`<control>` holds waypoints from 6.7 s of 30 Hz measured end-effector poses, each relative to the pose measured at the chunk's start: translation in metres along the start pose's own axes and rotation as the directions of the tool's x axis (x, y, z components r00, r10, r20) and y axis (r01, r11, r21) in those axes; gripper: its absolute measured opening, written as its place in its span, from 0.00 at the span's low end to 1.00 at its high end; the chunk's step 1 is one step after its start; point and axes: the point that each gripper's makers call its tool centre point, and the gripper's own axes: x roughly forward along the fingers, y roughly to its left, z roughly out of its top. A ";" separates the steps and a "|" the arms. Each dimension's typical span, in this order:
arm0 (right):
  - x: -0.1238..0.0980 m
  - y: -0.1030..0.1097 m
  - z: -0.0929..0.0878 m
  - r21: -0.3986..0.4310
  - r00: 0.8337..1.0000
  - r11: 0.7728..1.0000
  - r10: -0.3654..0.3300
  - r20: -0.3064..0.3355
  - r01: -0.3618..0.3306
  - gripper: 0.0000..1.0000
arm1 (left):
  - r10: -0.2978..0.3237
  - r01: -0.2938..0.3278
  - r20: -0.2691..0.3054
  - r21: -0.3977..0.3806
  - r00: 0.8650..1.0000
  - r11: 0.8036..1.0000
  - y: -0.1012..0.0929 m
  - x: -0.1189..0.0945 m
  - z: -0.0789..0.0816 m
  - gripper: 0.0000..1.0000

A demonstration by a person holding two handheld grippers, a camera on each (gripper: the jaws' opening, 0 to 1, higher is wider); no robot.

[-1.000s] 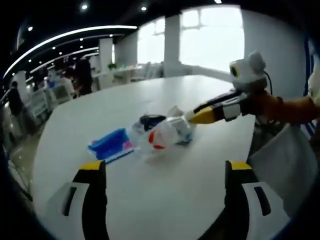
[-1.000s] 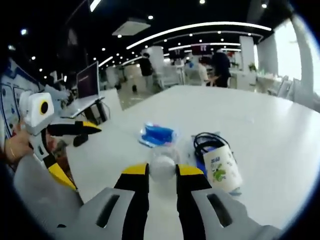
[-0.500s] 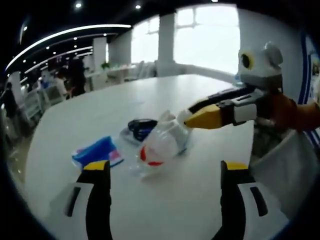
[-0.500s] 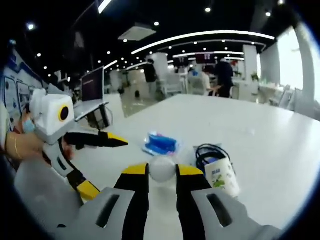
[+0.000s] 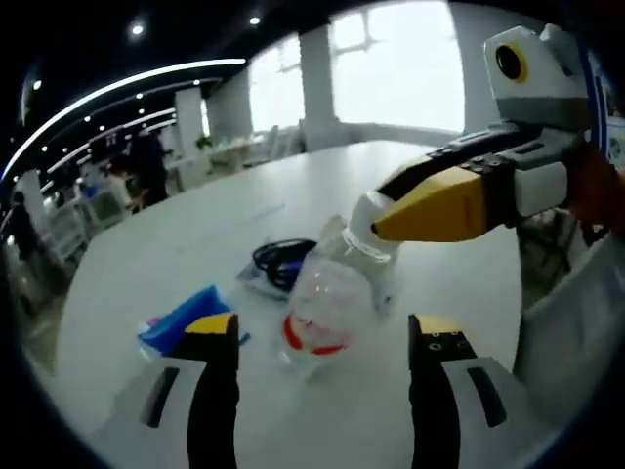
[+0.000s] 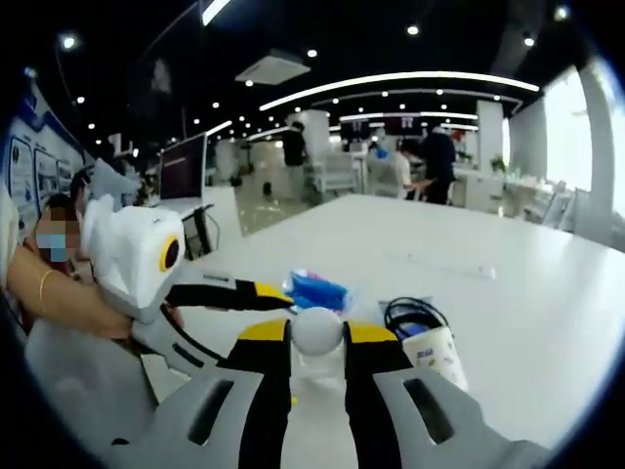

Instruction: Arrange the tabletop items into an orderly group along one side of the table until the central work area is clear of visible clutter.

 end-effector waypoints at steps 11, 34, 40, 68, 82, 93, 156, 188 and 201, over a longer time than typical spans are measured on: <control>0.001 -0.001 0.001 -0.006 1.000 1.000 -0.006 0.005 0.006 0.20 | 0.008 -0.008 -0.018 -0.001 1.000 1.000 0.000 0.019 -0.004 0.51; -0.002 -0.022 0.010 0.015 0.993 0.996 -0.084 0.080 0.083 0.50 | 0.069 -0.070 -0.013 -0.169 0.998 0.983 0.009 0.025 -0.013 0.37; -0.007 -0.035 0.008 0.046 0.989 0.992 -0.118 0.088 0.114 0.68 | 0.094 -0.096 -0.024 -0.165 0.995 0.982 0.011 0.026 -0.014 0.36; -0.039 -0.080 -0.025 0.121 0.959 0.952 -0.281 -0.014 0.281 0.99 | 0.263 -0.268 -0.062 -0.342 0.963 0.900 0.032 0.017 -0.020 0.34; -0.036 -0.076 -0.031 0.101 0.961 0.956 -0.272 -0.041 0.275 0.99 | 0.315 -0.298 -0.005 -0.342 0.949 0.891 0.059 -0.004 0.006 0.33; -0.036 -0.076 -0.033 0.101 0.962 0.957 -0.267 -0.050 0.271 0.98 | 0.418 -0.380 0.028 -0.365 0.908 0.850 0.103 -0.029 0.020 0.33; -0.016 -0.059 -0.069 0.053 0.961 0.975 -0.200 -0.191 0.214 0.99 | 0.673 -0.636 -0.084 -0.429 0.735 0.642 0.317 -0.043 -0.057 0.33; -0.011 -0.051 -0.076 0.045 0.960 0.983 -0.161 -0.229 0.176 0.97 | 0.711 -0.657 -0.056 -0.439 0.701 0.613 0.323 -0.035 -0.072 0.35; -0.011 -0.052 -0.076 0.035 0.958 0.983 -0.166 -0.233 0.179 0.99 | 0.772 -0.710 0.031 -0.369 0.635 0.600 0.323 -0.049 -0.048 0.55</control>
